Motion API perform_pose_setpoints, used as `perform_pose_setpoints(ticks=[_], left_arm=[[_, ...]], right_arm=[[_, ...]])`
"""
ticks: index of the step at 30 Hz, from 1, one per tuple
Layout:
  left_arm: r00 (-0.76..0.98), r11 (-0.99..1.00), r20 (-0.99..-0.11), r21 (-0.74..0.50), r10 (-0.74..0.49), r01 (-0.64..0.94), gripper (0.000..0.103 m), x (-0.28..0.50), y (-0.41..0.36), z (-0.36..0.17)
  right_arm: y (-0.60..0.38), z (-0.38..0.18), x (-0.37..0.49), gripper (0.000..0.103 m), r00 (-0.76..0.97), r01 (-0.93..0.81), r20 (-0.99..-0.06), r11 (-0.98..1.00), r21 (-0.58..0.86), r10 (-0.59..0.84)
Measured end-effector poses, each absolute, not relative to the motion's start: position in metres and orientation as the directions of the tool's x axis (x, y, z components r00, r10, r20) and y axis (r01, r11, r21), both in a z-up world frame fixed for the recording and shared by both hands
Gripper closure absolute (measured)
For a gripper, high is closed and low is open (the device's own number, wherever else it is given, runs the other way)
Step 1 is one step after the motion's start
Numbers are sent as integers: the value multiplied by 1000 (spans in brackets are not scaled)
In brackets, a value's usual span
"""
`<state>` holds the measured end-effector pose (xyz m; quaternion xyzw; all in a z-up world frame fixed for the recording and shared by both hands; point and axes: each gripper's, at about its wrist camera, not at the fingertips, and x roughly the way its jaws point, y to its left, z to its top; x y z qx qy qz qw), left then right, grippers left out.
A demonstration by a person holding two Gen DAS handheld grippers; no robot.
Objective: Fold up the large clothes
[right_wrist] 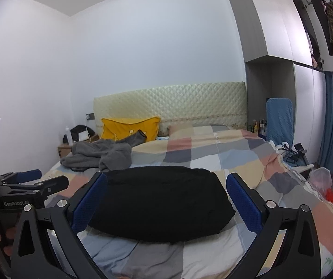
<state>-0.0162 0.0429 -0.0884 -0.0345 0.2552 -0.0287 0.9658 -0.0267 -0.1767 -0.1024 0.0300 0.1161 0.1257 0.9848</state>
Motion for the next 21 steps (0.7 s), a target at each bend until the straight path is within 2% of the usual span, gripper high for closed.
perform_pose_setpoints(ticks=[5,21], left_arm=[[862,998,-504,-64,-52,23,0,-17,44,-96],[830,999,-558,-49,-23,-6,0,-9,49,-122]], right_arm=[[-166,-115,-30,0,935,-264,-224,962,73,273],[-165,-141,-14,0,906,-258,-320,961,101,277]])
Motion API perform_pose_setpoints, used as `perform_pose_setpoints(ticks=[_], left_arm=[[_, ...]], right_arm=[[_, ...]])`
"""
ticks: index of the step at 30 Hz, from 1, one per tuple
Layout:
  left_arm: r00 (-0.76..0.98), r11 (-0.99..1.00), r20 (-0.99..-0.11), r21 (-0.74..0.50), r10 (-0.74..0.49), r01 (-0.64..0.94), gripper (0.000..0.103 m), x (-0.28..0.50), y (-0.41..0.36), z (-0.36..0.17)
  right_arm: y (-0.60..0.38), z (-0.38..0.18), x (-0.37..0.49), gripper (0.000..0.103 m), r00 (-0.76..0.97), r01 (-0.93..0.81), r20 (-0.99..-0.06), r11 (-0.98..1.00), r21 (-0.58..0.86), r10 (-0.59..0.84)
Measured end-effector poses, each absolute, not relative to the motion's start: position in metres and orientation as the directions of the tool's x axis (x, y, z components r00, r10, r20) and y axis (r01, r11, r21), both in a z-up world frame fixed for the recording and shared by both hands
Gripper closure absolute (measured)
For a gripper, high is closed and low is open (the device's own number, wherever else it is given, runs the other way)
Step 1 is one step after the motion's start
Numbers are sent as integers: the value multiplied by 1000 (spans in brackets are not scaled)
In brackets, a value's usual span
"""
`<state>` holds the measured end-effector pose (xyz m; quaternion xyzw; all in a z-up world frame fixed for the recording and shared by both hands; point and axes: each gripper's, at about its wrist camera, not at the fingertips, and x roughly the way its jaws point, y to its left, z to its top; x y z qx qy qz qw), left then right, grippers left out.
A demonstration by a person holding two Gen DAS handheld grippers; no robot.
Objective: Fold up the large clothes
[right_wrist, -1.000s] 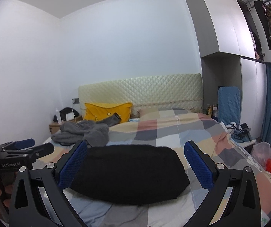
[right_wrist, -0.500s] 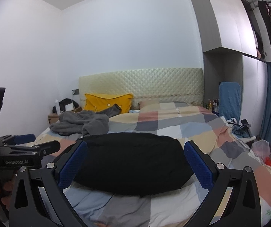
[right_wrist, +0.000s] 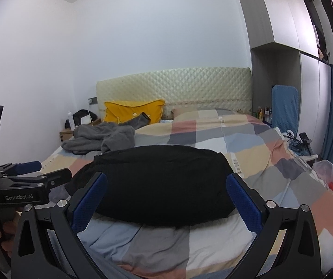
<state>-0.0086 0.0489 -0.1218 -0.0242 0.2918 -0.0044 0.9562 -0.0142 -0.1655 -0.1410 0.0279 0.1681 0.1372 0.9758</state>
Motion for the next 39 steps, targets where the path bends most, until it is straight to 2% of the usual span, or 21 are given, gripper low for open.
perform_pose_setpoints(ticks=[13,17,39], left_arm=[[787,998,-617,-46,9,-47,0,-3,48,-141],[790,999,-612,-8,38,-53,0,-5,43,-142],[802,997,-596,-32,41,-74,0,-8,44,-139]], right_arm=[[-165,-158,0,0,879,-265,-377,957,120,291],[-163,-162,4,0,876,-267,-385,957,116,291],[-163,-166,9,0,873,-252,-407,963,98,270]])
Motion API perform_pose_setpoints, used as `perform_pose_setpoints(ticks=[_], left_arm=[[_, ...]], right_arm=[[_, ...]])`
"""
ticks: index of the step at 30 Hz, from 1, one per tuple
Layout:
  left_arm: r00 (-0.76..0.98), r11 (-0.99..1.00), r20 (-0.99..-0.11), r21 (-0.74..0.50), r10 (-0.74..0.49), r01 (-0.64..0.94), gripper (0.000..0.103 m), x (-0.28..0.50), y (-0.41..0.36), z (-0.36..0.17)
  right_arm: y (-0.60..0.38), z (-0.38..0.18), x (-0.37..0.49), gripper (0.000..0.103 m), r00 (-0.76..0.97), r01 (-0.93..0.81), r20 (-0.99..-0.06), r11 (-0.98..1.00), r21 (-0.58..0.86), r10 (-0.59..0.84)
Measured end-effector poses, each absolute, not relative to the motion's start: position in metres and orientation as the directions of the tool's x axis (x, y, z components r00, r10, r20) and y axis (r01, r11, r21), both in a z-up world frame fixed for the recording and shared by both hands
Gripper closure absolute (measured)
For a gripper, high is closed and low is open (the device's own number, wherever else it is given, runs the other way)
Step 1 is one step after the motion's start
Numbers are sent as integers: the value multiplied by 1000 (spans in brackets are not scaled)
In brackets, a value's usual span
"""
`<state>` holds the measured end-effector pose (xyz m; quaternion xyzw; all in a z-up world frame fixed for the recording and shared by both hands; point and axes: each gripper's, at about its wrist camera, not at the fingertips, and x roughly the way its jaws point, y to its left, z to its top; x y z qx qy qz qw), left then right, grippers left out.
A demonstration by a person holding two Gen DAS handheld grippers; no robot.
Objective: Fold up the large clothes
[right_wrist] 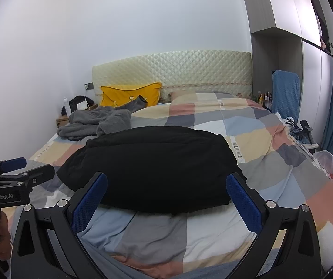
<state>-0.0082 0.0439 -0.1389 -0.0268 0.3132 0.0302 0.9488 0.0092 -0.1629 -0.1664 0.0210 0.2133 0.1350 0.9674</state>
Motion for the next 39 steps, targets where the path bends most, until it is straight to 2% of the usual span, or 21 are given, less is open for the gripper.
perform_pose_setpoints(ticks=[39], left_arm=[[797,995,-603,-64,23,-78,0,-20,49,-136]], right_arm=[[-167,-150,-11,0,893,-249,-359,963,108,271]])
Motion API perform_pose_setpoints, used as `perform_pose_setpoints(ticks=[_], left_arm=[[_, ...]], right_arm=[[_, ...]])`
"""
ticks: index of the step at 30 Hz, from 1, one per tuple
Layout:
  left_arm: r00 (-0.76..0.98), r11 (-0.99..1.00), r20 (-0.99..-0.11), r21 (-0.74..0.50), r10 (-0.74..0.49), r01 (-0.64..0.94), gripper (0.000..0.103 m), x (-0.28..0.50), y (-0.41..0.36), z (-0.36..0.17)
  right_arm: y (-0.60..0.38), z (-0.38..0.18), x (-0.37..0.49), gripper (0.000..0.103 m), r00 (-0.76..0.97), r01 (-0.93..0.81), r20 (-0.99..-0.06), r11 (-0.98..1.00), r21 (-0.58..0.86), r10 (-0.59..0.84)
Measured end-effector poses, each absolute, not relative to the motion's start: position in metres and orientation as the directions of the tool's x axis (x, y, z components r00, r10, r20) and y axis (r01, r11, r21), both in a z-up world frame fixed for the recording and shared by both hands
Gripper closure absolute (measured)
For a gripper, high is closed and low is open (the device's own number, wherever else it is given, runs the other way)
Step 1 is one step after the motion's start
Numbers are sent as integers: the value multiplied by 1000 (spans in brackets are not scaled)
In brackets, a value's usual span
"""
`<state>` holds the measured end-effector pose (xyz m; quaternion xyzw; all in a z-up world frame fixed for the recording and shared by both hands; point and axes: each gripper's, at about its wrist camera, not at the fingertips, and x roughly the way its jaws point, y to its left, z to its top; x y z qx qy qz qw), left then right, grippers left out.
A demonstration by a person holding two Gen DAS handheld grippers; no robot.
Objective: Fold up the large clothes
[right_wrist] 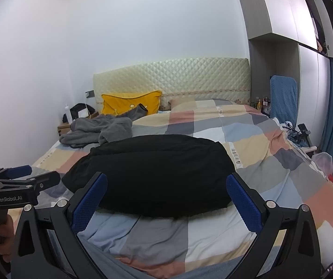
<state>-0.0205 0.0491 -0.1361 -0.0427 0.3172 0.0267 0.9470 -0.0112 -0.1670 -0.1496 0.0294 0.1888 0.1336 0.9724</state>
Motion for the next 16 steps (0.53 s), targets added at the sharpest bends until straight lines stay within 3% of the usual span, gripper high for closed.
perform_pose_setpoints(ticks=[16], left_arm=[[795,995,-607,-70,15,-72,0,-24,52,-135]], right_arm=[[-165,-148,-14,0,891,-258,-355,959,113,282]])
